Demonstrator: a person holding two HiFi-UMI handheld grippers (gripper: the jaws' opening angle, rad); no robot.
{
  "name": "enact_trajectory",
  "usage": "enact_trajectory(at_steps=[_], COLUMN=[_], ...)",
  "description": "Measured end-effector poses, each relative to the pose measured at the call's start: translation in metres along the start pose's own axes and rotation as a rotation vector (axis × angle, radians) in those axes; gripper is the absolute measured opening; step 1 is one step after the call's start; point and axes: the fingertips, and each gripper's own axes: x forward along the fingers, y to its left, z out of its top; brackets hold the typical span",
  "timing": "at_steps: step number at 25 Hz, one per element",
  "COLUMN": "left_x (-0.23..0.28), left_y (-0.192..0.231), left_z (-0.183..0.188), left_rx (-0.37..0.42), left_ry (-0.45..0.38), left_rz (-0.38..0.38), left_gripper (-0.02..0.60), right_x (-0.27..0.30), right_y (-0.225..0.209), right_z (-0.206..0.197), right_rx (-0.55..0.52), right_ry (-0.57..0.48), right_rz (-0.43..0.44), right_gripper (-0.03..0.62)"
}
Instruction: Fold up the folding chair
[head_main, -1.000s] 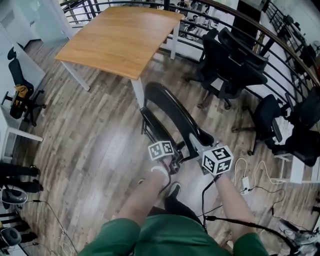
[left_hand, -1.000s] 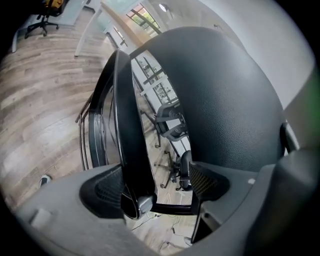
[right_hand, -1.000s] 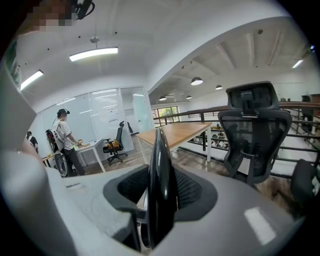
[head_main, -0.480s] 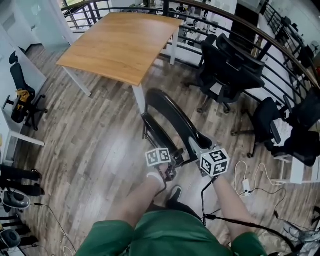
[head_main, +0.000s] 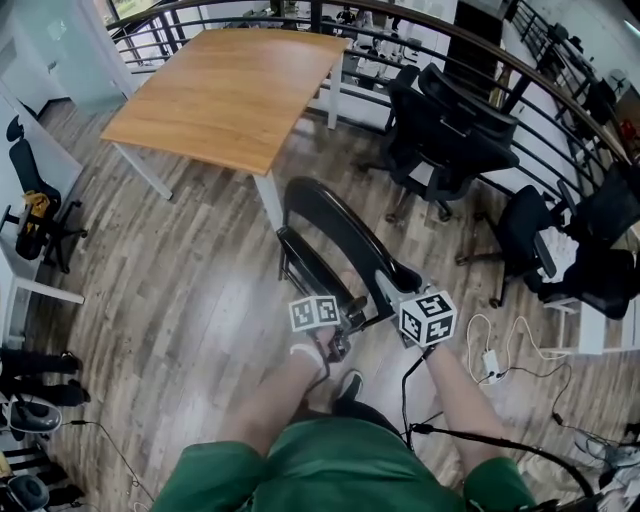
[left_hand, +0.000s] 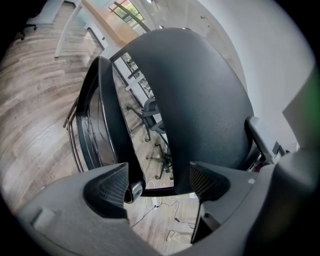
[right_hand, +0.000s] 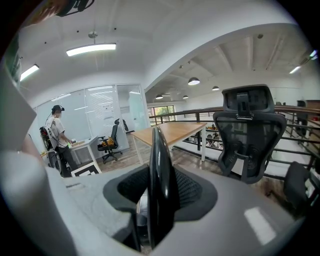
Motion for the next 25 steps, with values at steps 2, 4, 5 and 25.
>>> enact_trajectory(at_steps=[2, 4, 5, 25], left_x=[0.002, 0.0, -0.003, -0.023], left_y=[-0.004, -0.004, -0.002, 0.02], left_z=[0.0, -0.002, -0.002, 0.004], left_rx=[0.029, 0.039, 0.033, -0.021], left_ry=[0.01, 0.017, 0.015, -0.046], left_rz=[-0.006, -0.007, -0.007, 0.013], left_gripper=[0.39, 0.39, 0.39, 0.39], right_x=[0.0, 0.001, 0.001, 0.001], right_y=[-0.001, -0.001, -0.001, -0.001], right_z=[-0.001, -0.001, -0.001, -0.001], right_rx=[0.002, 0.001, 0.0, -0.011], right_ry=[0.0, 0.0, -0.001, 0.007], right_rz=[0.002, -0.001, -0.004, -0.01], right_gripper=[0.153, 0.152, 0.153, 0.152])
